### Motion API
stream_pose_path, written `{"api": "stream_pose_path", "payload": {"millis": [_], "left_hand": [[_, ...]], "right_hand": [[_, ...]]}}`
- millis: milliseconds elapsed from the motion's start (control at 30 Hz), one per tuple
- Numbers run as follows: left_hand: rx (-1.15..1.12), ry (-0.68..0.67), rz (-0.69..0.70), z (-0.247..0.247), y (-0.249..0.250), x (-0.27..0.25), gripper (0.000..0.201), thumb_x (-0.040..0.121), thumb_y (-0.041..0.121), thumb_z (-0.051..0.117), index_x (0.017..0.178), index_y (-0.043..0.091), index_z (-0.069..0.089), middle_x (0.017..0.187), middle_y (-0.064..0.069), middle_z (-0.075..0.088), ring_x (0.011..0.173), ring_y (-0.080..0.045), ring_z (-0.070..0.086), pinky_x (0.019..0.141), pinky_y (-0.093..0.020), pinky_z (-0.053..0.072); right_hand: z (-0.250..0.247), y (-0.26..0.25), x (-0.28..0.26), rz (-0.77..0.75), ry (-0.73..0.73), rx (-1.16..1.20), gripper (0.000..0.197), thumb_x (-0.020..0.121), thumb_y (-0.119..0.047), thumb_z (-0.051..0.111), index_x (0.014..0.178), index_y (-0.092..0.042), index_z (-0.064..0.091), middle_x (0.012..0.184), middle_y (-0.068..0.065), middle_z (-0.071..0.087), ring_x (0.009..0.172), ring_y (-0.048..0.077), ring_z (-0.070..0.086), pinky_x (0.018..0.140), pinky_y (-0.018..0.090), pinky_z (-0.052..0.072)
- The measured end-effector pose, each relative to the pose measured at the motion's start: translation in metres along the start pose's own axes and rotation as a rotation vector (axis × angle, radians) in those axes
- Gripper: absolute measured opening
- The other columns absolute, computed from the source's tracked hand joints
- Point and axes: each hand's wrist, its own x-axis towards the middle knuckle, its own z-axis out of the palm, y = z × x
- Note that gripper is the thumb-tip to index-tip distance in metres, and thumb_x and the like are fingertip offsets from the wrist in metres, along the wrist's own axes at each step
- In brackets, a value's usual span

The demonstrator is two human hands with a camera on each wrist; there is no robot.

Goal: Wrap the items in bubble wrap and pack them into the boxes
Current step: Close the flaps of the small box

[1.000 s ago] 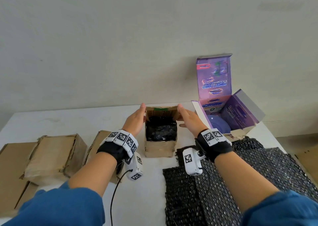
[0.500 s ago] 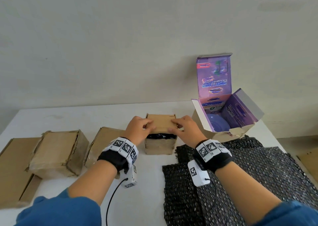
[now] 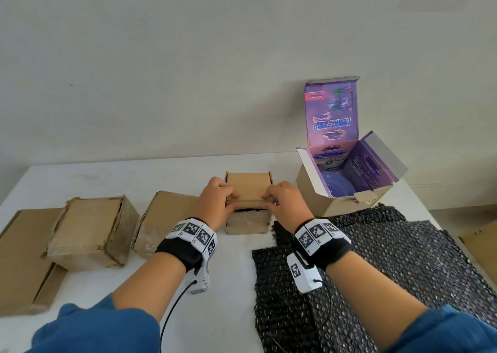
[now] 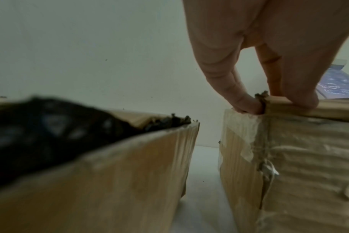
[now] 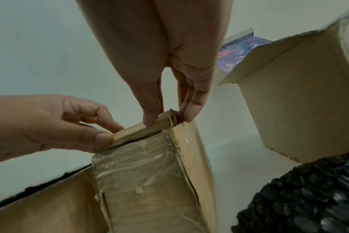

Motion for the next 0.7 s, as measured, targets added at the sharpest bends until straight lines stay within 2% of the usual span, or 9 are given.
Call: {"api": "stream_pose_path", "payload": {"millis": [167,400,500,600,700], "left_hand": [[0.018,-0.007,0.061,0.005,-0.007,-0.003,0.017,0.077,0.011,0.075,0.093,0.01,0.069,0.102,0.001,0.047,0.092,-0.017,0.053,0.08,-0.028,0.05],[0.123,0.028,0.127,0.013,-0.011,-0.003,0.009,0.078,0.011,0.073,0.085,0.007,0.067,0.103,-0.007,0.055,0.092,-0.024,0.053,0.08,-0.036,0.05],[0.149,0.038,0.153,0.015,-0.013,-0.003,0.008,0.079,0.011,0.072,0.082,0.006,0.066,0.101,-0.01,0.056,0.092,-0.028,0.053,0.078,-0.04,0.05],[0.167,0.039,0.206,0.014,-0.015,-0.006,0.012,0.078,0.013,0.074,0.082,0.006,0.064,0.099,-0.009,0.055,0.091,-0.027,0.052,0.073,-0.038,0.051],[0.174,0.035,0.247,0.012,-0.015,-0.009,0.018,0.073,0.013,0.077,0.081,0.007,0.062,0.096,-0.007,0.055,0.088,-0.025,0.051,0.071,-0.034,0.049]], "right_hand": [[0.002,0.001,-0.003,-0.037,-0.001,-0.02,0.019,0.086,-0.013,0.066,0.103,-0.005,0.066,0.106,0.011,0.051,0.083,0.015,0.044,0.067,0.011,0.026],[0.008,0.001,0.0,-0.073,-0.002,-0.126,0.012,0.087,-0.007,0.062,0.095,0.002,0.064,0.119,0.015,0.045,0.097,0.03,0.053,0.08,0.021,0.036],[0.009,0.0,0.001,-0.131,0.024,-0.17,0.009,0.085,-0.004,0.062,0.09,0.003,0.064,0.106,0.017,0.049,0.09,0.031,0.052,0.075,0.026,0.038],[0.015,0.0,-0.004,-0.227,0.081,-0.207,0.004,0.079,0.002,0.063,0.076,0.001,0.062,0.088,0.018,0.057,0.078,0.036,0.054,0.063,0.032,0.04],[0.017,0.004,-0.007,-0.295,0.128,-0.208,0.008,0.076,0.0,0.068,0.069,-0.001,0.063,0.08,0.014,0.059,0.07,0.033,0.055,0.055,0.03,0.04]]}}
